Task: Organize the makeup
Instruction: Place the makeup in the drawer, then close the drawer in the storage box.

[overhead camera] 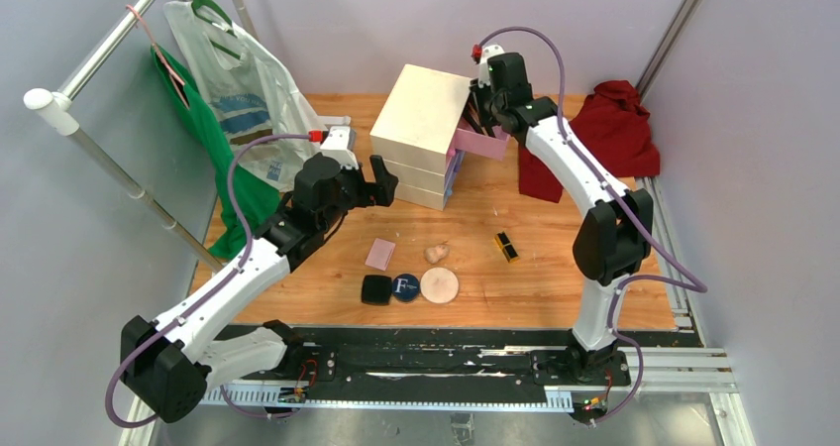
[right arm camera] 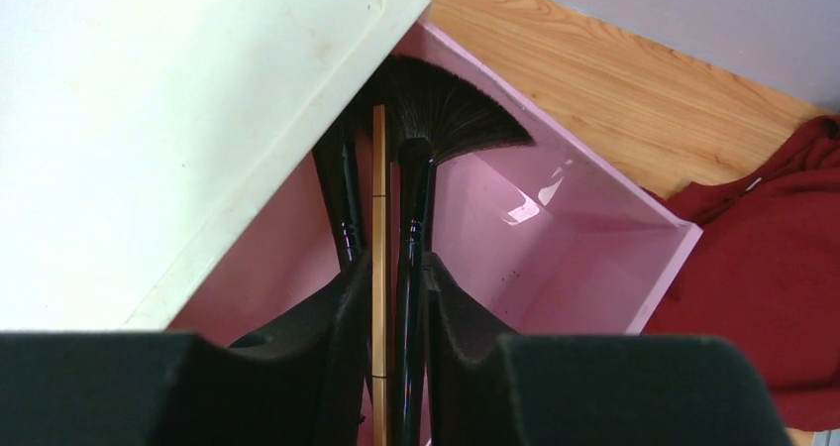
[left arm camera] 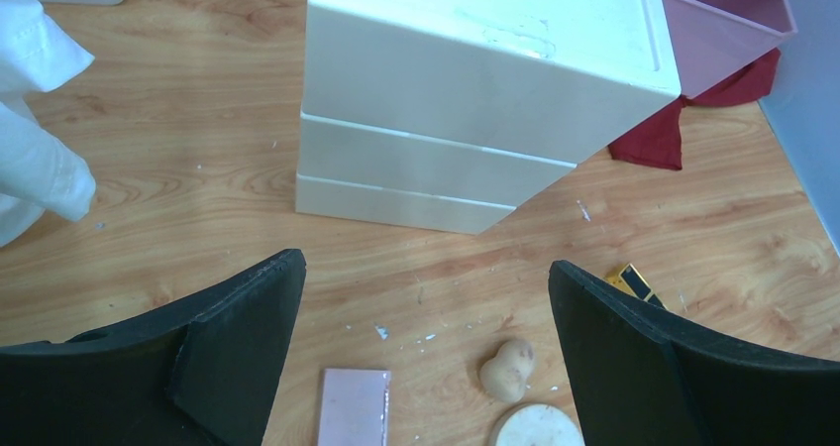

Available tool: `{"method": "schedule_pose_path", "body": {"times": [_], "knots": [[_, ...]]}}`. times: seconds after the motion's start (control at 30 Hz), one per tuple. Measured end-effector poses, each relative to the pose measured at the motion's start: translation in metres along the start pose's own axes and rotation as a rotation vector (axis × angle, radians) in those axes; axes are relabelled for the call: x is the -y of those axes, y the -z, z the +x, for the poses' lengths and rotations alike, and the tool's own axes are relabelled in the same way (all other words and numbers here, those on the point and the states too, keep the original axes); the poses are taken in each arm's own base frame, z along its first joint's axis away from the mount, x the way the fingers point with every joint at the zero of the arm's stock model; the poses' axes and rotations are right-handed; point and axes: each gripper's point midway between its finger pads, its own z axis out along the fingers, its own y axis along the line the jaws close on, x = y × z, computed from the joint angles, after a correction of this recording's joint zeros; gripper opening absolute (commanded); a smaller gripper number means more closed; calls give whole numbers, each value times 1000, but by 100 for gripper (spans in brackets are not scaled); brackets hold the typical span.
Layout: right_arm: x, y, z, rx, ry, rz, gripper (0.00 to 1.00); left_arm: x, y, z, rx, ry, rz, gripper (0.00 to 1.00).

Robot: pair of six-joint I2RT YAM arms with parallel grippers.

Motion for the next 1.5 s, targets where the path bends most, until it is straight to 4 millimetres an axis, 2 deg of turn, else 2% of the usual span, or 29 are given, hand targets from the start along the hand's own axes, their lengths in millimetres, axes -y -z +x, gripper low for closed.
{"method": "schedule_pose_path", "body": {"times": [0.17, 0.3, 0.37, 0.47, 0.63, 0.7, 0.8, 0.87, 1.1, 1.17, 1.23, 1.5], "knots": [[1, 4, -14, 28, 1, -1, 33, 0, 0, -2, 3, 0, -4, 98], [3, 10, -25, 60, 7, 2, 50, 4, 4, -20, 41, 0, 0, 98], [5, 17, -32, 78, 9, 8, 59, 9, 8, -40, 76, -6, 6, 98], [12, 37, -47, 126, 5, 30, 65, 23, 17, -86, 161, -13, 30, 98], [33, 95, -73, 247, -22, 111, 72, 41, 18, -145, 261, -38, 40, 98], [44, 117, -73, 281, -40, 156, 75, 44, 9, -154, 266, -55, 33, 98], [60, 136, -65, 293, -66, 242, 75, 46, -16, -153, 237, -89, 14, 98], [68, 139, -52, 276, -89, 294, 75, 45, -35, -146, 204, -112, -1, 98], [76, 116, 39, 106, -133, 379, 76, 39, -104, -116, 98, -191, -59, 98], [79, 111, 55, 71, -142, 390, 76, 37, -118, -108, 77, -210, -71, 98], [82, 109, 60, 63, -155, 399, 76, 35, -127, -102, 60, -222, -79, 98], [99, 107, 58, 93, -210, 413, 76, 34, -157, -94, 35, -248, -100, 98]]}}
